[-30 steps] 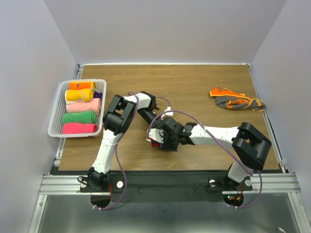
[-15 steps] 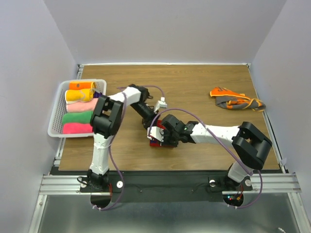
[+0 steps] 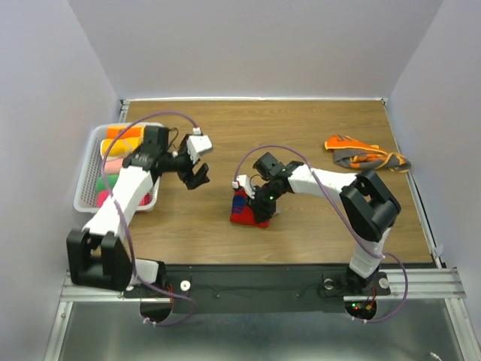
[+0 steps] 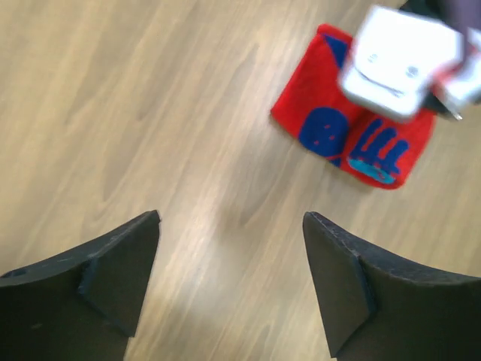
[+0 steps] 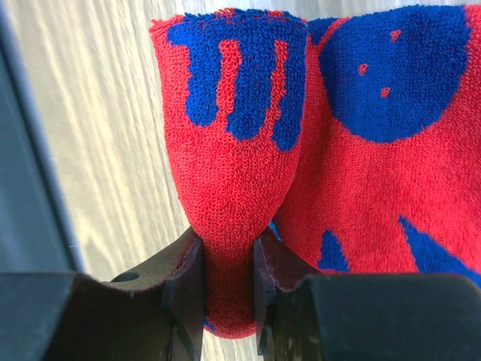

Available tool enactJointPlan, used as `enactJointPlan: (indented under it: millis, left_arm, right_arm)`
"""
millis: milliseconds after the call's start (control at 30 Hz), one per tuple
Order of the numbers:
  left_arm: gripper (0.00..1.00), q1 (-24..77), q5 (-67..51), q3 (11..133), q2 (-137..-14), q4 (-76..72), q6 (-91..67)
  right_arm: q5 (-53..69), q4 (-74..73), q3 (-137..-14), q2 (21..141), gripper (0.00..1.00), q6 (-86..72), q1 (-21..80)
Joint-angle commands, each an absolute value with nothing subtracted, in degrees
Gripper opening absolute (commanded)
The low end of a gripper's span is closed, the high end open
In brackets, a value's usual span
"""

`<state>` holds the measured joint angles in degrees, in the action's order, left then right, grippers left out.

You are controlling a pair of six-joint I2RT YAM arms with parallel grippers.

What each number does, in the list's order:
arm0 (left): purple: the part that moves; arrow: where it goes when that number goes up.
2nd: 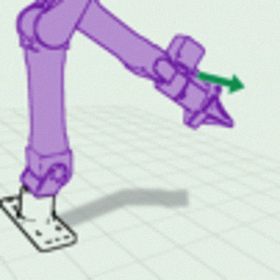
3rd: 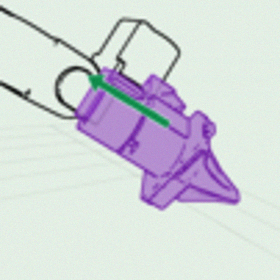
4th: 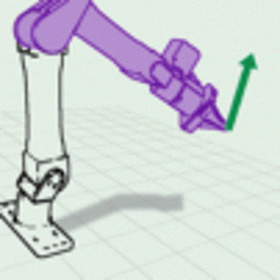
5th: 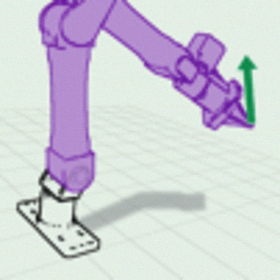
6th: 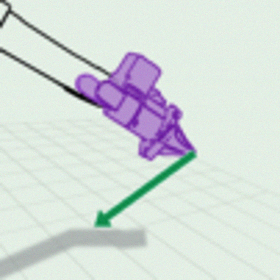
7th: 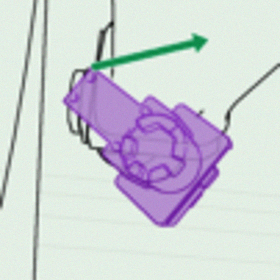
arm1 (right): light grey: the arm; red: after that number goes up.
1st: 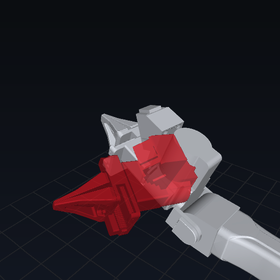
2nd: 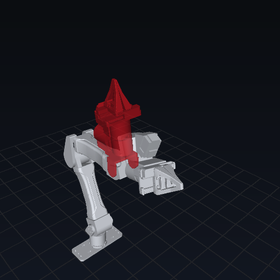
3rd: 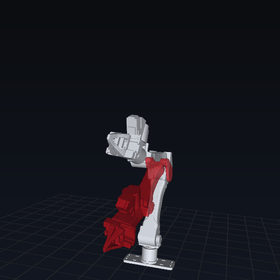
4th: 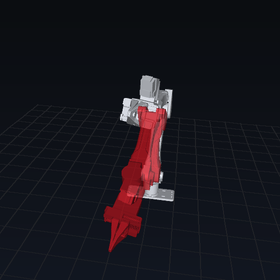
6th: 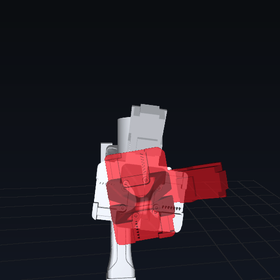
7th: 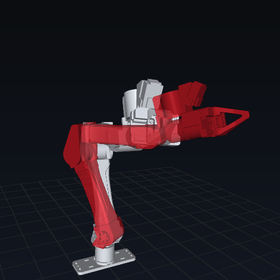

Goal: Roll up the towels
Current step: Roll the towel

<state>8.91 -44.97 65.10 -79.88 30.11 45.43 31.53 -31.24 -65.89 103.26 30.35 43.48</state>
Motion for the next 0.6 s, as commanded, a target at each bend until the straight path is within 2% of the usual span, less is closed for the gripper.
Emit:
enactJointPlan:
  millis: [0, 133, 300, 567]
  left_arm:
    - [0.9, 10.5, -36.7, 52.9, -67.6, 17.9, 46.8]
    - [0.94, 17.5, -28.9, 43.4, -58.6, 15.4, 55.1]
    - [0.98, 35.8, -16.7, 28.7, -50.7, 5.4, 61.2]
    - [0.99, 48.9, -12.1, 27.2, -58.7, -3.0, 64.6]
  right_arm:
    - [43.2, -39.0, -71.0, 109.0, 0.02, 29.5, 40.0]
    - [48.9, -43.9, -73.8, 112.6, 0.05, 31.4, 38.0]
    - [55.5, -49.5, -77.3, 118.6, 0.08, 34.4, 36.6]
    - [59.5, -54.5, -80.4, 124.9, 0.09, 39.0, 34.8]
